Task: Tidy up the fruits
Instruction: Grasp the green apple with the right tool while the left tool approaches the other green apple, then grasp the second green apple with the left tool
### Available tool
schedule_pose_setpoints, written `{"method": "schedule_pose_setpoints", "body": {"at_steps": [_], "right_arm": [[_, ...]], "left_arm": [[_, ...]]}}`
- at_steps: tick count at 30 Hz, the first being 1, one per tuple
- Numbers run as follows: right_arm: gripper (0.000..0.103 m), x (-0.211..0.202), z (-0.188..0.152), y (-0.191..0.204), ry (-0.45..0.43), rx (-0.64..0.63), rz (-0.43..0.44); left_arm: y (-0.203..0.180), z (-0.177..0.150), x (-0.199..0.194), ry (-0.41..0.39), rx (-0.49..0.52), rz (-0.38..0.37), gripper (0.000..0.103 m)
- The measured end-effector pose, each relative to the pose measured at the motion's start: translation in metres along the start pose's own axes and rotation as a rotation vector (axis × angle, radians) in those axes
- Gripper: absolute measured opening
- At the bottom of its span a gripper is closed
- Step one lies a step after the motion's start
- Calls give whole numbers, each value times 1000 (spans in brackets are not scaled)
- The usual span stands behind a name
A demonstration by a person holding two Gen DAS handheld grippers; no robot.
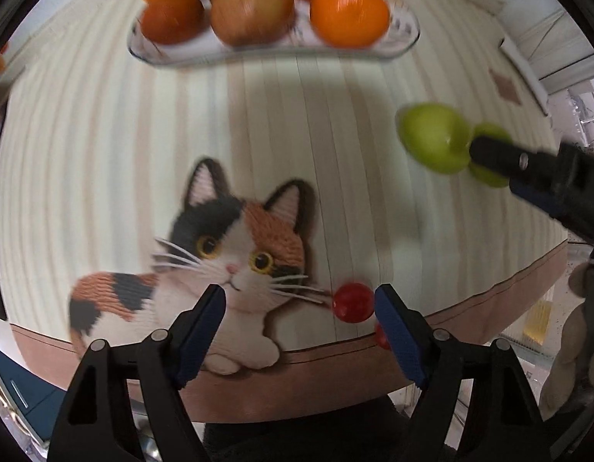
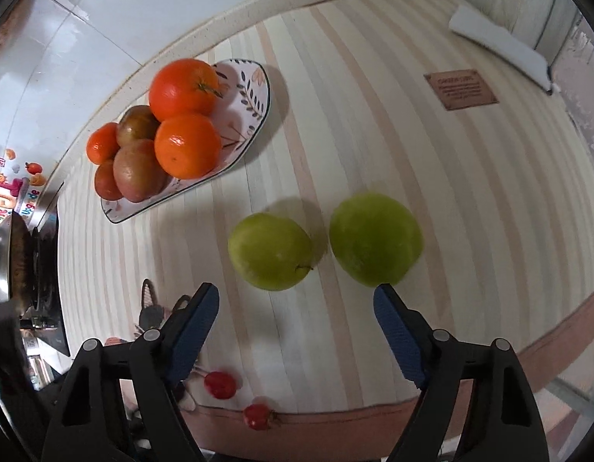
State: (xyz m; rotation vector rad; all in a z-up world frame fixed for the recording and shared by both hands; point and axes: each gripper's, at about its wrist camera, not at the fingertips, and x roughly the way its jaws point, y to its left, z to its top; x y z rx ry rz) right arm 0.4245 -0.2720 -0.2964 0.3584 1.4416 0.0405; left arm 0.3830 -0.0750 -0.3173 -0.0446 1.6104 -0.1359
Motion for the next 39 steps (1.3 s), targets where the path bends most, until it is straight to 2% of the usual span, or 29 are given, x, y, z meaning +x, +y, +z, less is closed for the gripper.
{"method": "schedule_pose_setpoints", "body": {"at_steps": [3, 8, 12, 16, 20, 21, 26, 32, 36, 39], "right_arm": [[87, -2, 9, 19, -58, -88, -35], [86, -10, 21, 23, -71, -65, -18], [86, -8, 32, -3, -66, 0, -47], [84, -2, 45, -20, -82, 5, -96], [80, 3, 52, -32, -66, 13, -130], [79, 4, 53, -36, -66, 17, -132], [67, 7, 52, -53, -59, 33, -149], [58, 15, 52, -77, -23, 99, -117], [57, 21, 52, -87, -22, 131, -76], [57, 23, 53, -94, -20, 156, -50]], "left_arm": [[-4, 1, 9, 11, -20, 0, 79], [-16, 15, -2, -31, -35, -2, 79], [-24, 41, -19, -93, -48, 3, 79], [-37, 61, -21, -106, -34, 17, 79], [-56, 72, -16, -98, -5, 32, 79], [-47, 74, -12, -95, -2, 34, 79], [-62, 85, -6, -95, 22, 8, 81], [-83, 102, 0, -89, 66, -36, 81], [-97, 113, 6, -87, 82, -47, 78], [-105, 133, 8, -71, 77, -67, 78]]}}
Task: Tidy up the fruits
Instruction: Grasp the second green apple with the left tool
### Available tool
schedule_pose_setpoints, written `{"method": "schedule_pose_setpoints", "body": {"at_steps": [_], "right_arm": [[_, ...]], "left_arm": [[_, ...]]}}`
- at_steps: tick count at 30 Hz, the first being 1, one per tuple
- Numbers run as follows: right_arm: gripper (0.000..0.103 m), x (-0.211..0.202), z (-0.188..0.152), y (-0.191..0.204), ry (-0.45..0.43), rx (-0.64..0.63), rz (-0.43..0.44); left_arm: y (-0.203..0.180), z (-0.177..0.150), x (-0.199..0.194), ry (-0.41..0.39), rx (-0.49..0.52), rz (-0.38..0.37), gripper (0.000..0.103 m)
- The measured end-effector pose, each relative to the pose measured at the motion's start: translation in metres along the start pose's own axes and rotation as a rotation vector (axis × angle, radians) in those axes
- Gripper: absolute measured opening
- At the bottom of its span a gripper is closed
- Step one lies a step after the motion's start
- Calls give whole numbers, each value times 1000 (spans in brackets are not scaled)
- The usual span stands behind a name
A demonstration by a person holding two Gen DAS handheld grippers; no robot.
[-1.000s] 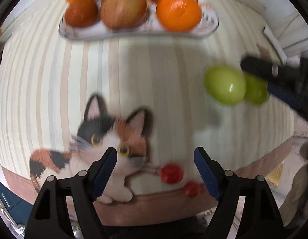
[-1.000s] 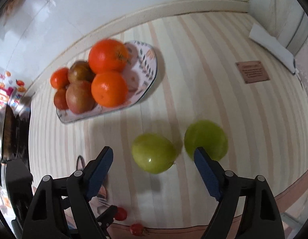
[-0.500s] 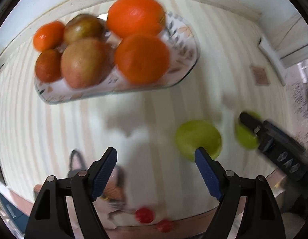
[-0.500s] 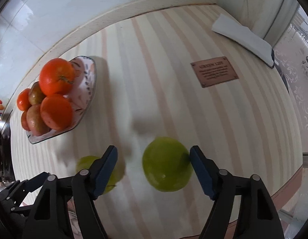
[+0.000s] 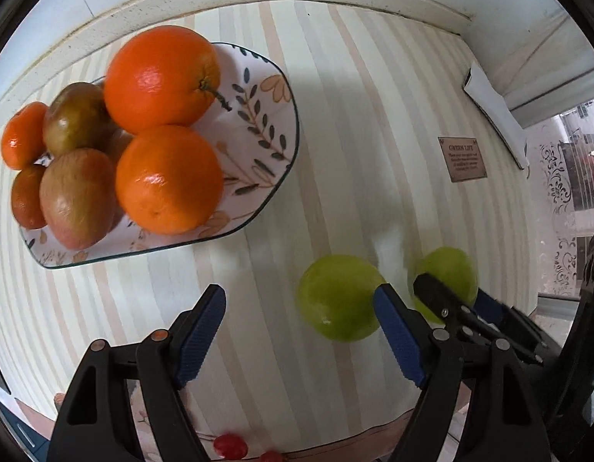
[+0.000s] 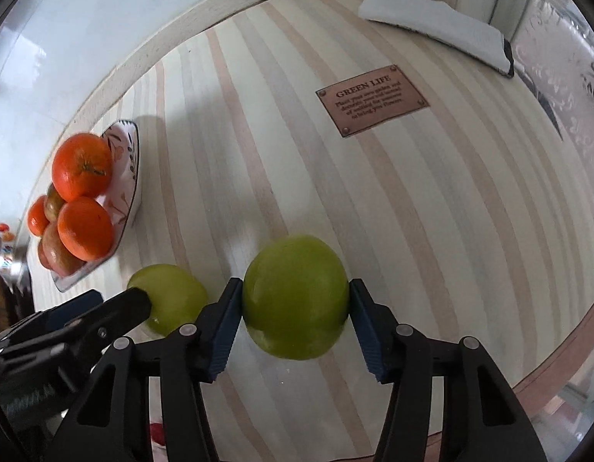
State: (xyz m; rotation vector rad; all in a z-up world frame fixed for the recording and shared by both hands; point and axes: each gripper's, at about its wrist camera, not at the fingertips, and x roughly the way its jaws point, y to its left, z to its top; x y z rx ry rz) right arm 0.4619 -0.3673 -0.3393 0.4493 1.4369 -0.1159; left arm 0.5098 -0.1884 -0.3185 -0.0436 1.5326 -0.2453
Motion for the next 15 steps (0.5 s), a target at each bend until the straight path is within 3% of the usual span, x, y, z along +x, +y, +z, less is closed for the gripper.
{"method": "schedule_pose_setpoints", "body": {"at_steps": [4, 8, 15], "right_arm": [[57, -3, 2, -11, 2, 17, 34], [57, -7, 0, -18, -2, 17, 11], [57, -13, -1, -38, -11, 55, -4]], "left_arm": [[3, 1, 4, 29, -34, -73, 78], [-5, 2, 13, 49, -46, -103, 78], [-31, 8, 30, 83, -34, -149, 65]]}}
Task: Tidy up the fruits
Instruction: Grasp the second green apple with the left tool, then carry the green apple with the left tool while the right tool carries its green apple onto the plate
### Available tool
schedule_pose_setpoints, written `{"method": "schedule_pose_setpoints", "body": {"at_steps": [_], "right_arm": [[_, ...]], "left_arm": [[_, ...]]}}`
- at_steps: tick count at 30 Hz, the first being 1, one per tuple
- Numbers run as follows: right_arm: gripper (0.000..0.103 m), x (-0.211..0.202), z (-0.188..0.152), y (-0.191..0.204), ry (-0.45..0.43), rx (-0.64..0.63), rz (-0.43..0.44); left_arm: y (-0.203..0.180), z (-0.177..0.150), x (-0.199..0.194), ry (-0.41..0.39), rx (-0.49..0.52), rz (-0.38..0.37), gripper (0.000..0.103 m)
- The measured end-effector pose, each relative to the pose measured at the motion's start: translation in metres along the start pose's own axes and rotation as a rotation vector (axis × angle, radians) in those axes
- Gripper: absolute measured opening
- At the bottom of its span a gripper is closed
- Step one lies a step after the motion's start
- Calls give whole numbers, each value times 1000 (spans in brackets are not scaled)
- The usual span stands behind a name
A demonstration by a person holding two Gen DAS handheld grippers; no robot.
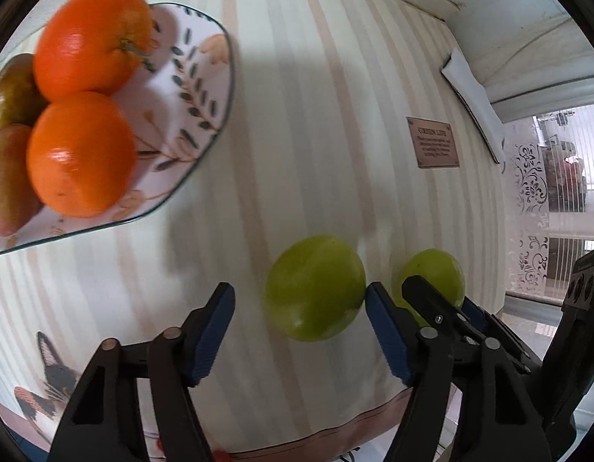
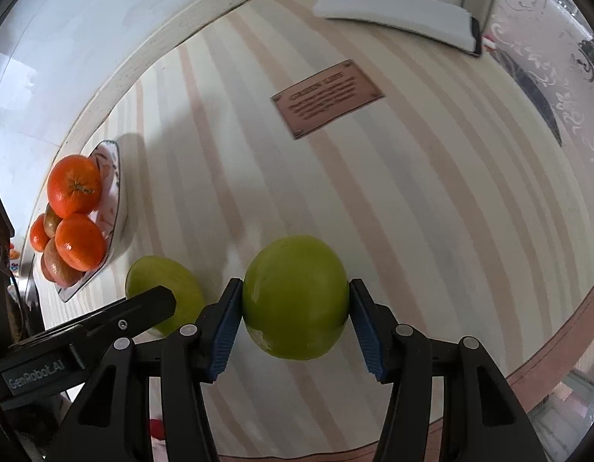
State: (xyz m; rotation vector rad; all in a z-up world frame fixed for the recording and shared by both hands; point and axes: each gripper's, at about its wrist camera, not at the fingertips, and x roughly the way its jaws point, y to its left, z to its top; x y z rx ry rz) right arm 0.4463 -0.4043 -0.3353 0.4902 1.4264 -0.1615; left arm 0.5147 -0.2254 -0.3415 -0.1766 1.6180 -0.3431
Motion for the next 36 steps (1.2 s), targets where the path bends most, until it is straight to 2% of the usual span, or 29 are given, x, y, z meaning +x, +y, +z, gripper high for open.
{"method": "schedule_pose_setpoints", "body": {"at_steps": [3, 9, 15, 21, 29, 36], "right_arm": [[57, 0, 1, -6, -1, 8, -4], [57, -3, 1, -7, -14, -1, -13], [57, -15, 0, 6, -41, -49, -12], [57, -25, 2, 31, -55, -85, 33], [57, -28, 5, 80, -43, -152, 120], [57, -32, 22, 132, -48, -211, 200]], "left_arm": [[-6, -3, -1, -2, 15, -7, 53], [-20, 3, -1, -56, 61, 81, 53], [-4, -5, -16, -95, 56, 83, 53], [18, -14, -48, -160, 46, 74, 53], [69, -30, -94, -233, -28, 64, 53], [116, -41, -139, -306, -110, 64, 53]]}}
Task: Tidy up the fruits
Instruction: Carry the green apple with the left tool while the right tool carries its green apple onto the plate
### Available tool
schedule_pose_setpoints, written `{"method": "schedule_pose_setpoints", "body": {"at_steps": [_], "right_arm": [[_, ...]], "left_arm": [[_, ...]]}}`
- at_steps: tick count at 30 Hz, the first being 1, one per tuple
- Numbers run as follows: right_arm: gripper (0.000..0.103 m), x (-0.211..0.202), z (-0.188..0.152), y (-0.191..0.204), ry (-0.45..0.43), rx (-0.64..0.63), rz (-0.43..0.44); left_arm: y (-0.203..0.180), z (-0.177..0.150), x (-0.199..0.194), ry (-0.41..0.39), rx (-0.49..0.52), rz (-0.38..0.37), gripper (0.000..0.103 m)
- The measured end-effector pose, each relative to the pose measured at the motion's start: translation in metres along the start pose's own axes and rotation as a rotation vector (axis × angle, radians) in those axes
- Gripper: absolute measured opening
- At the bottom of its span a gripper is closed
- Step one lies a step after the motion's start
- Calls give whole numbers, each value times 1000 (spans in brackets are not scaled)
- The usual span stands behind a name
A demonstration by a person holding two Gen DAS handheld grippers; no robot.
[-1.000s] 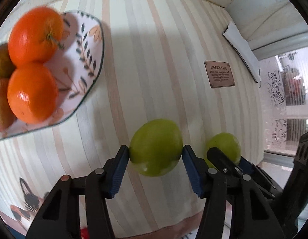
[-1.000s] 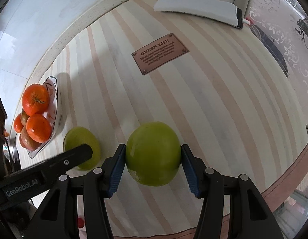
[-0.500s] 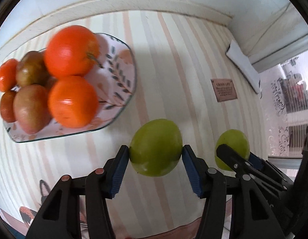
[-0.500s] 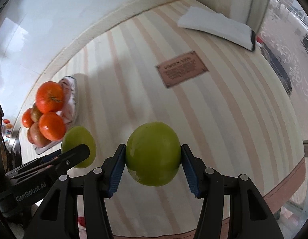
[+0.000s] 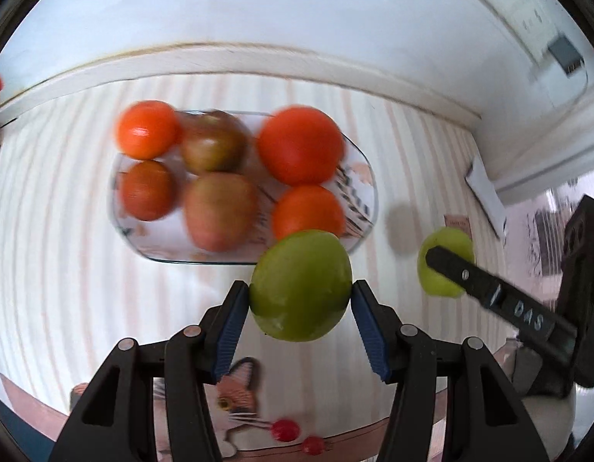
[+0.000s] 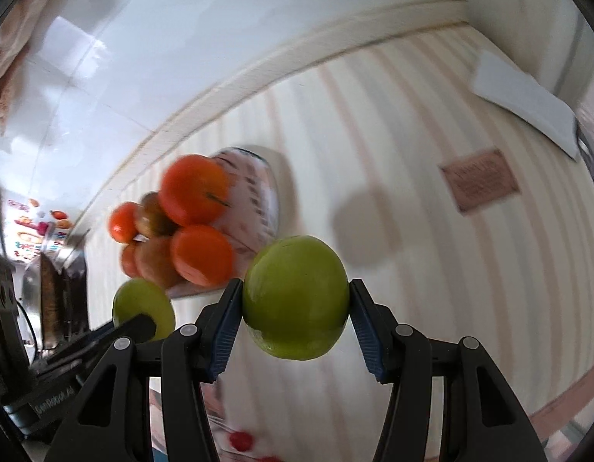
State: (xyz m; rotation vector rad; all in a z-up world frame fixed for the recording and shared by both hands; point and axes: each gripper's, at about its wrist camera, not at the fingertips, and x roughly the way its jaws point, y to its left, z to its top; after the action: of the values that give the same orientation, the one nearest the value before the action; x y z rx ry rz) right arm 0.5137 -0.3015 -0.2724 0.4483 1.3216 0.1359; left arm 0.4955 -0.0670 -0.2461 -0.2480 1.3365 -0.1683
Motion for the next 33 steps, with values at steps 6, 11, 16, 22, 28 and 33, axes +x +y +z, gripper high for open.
{"method": "schedule_pose_setpoints", "body": {"at_steps": [6, 11, 16, 22, 28, 33], "right_arm": [[57, 23, 30, 38, -2, -62, 2], [57, 53, 46, 51, 33, -82, -28], [57, 75, 49, 49, 66, -77, -54], [57, 83, 50, 47, 73, -90, -60], [57, 87, 55, 41, 81, -80, -62], [58, 88, 54, 43, 86, -93, -68]], "left_arm": [[40, 14, -19, -42, -63, 36, 53], [61, 24, -8, -36, -91, 77, 53], [73, 27, 12, 1, -97, 102, 53], [77, 24, 27, 18, -96, 125, 53], [90, 27, 34, 26, -119, 126, 53], [91, 27, 36, 17, -103, 129, 54]]}}
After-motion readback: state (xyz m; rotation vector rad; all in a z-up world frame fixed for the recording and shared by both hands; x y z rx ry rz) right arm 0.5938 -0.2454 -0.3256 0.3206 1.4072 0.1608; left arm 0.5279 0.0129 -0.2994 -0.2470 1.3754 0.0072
